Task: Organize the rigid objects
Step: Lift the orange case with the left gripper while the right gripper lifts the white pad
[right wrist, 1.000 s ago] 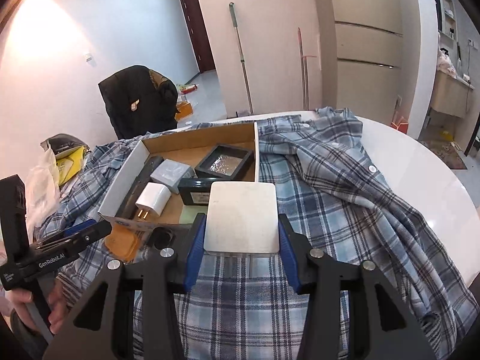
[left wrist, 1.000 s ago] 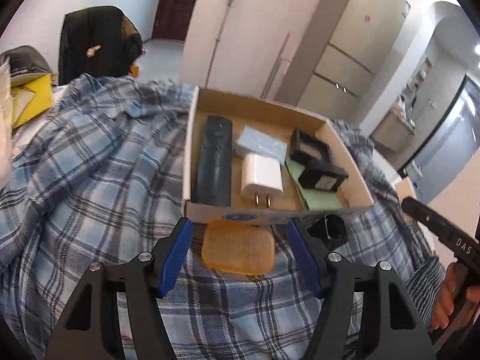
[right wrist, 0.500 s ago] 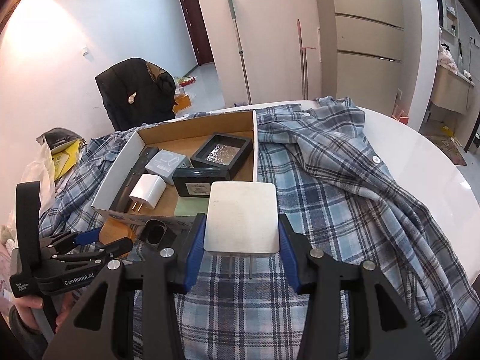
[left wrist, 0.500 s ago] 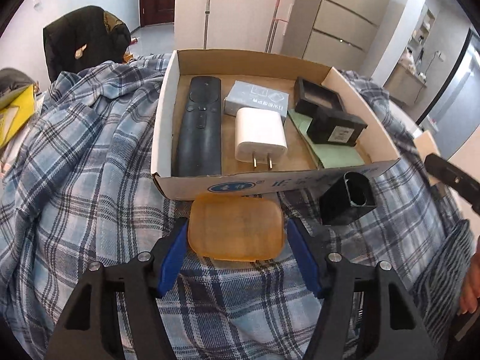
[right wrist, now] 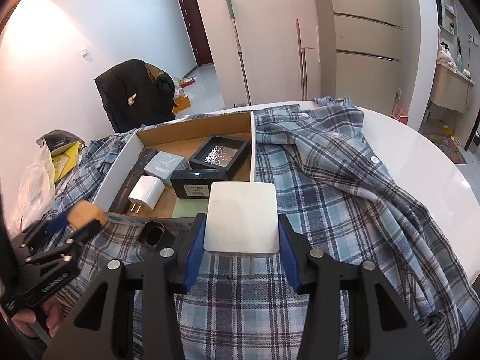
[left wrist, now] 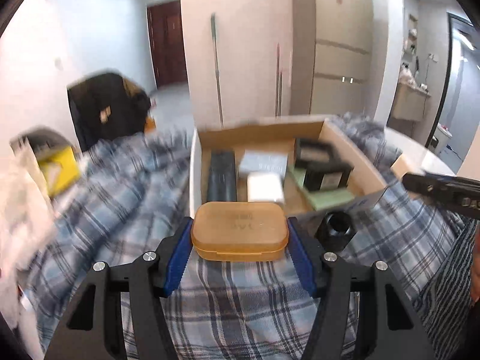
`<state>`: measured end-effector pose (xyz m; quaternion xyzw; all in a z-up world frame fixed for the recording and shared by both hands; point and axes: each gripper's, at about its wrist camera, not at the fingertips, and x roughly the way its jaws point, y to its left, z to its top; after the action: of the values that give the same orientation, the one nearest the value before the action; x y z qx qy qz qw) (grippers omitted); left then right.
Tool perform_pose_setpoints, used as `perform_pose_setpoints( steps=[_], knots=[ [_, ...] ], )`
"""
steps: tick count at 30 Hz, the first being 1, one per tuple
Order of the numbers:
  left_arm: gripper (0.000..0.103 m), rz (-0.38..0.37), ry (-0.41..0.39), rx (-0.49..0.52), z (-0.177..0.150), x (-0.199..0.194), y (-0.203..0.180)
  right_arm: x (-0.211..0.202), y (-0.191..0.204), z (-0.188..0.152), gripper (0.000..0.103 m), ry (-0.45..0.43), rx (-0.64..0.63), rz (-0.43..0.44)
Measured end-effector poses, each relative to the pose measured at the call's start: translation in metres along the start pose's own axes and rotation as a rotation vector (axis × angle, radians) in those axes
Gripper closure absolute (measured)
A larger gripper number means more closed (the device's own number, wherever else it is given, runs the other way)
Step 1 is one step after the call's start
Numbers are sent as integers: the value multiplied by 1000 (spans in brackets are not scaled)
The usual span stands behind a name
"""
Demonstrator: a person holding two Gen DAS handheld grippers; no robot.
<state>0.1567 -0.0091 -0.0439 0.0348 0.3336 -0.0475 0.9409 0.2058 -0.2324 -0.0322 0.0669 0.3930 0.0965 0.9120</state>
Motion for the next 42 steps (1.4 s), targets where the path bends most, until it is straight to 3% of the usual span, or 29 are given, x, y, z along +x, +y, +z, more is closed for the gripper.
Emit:
perform_pose_setpoints(
  steps=[4,10,18,26,30,32,35,37,40,42],
  knots=[
    [40,-9,-131,2,6,-26,-3,-8,1,2,59,-38,0,19],
    [40,24,-322,2,17,-72,-3,-35,9,6,58,-175,-30,79],
    [40,55,-431,36,60,-128,-3,-84,25,30,58,-305,-79,77],
    [39,14,-534,-50,95,-164,0,-136,40,55,58,-433,-98,95],
    [39,13,-489,-20,123,-149,-8,-145,48,72,59,-480,-77,108],
    [39,8,-410,-11,139,-128,-9,-141,50,84,59,-482,-56,108],
    [39,-64,-251,-62,149,-84,1,-127,47,95,58,-475,-19,112],
    [39,-63,-159,-93,144,-50,10,-110,44,97,59,-458,-9,92],
    [39,-26,-51,-56,129,-5,12,-80,39,91,59,-404,-16,72],
    [39,-46,18,-79,114,23,17,-56,36,85,59,-355,-21,53]
  ],
)
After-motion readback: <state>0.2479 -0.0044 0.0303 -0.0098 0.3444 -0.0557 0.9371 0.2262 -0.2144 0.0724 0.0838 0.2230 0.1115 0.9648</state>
